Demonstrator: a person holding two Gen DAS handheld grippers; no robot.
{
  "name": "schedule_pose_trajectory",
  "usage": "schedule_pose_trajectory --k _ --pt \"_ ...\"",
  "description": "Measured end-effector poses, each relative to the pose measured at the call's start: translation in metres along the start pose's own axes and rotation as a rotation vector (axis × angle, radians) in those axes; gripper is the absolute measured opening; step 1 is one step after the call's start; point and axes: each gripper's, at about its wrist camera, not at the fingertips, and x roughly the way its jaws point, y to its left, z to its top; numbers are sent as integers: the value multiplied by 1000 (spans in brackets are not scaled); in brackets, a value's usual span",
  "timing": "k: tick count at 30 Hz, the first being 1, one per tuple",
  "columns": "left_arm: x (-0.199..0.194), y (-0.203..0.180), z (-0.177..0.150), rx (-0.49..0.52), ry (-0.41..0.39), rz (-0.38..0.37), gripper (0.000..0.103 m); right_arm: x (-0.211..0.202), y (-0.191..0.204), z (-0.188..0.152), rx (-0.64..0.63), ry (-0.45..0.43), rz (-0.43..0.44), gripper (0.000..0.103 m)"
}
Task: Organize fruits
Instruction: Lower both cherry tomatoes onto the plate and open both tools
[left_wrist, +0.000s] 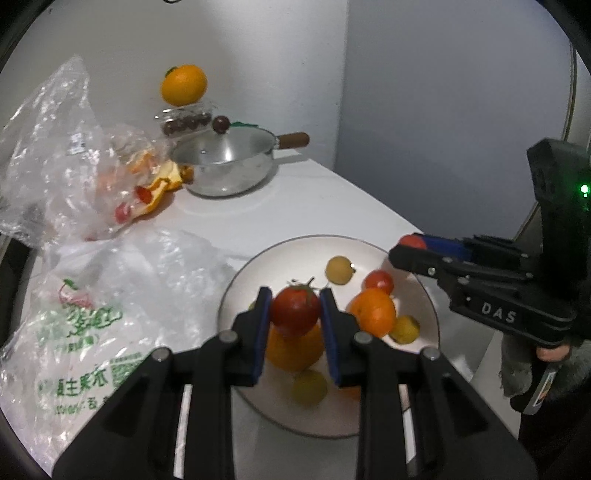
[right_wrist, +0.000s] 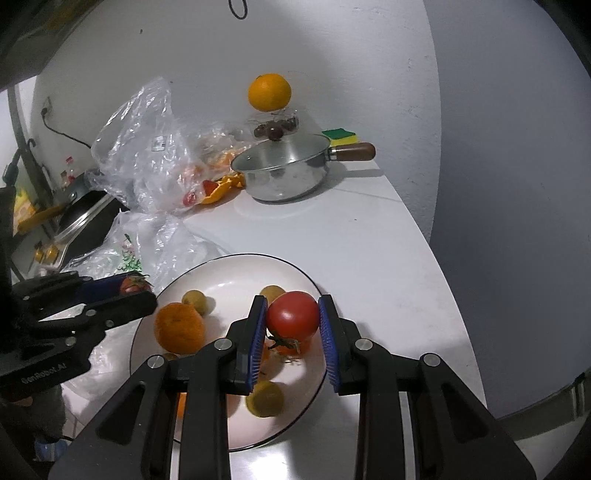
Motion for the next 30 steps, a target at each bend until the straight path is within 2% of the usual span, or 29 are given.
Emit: schedule_pose_trajectory --k 14,24,30 --pt "44 -11 9 35 51 7 27 10 -16 3 15 -7 18 30" --pt "63 -3 12 6 84 30 28 14 -12 5 -4 -16 39 30" --pt "59 5 13 -25 80 28 28 16 -2 9 -25 -11 42 30"
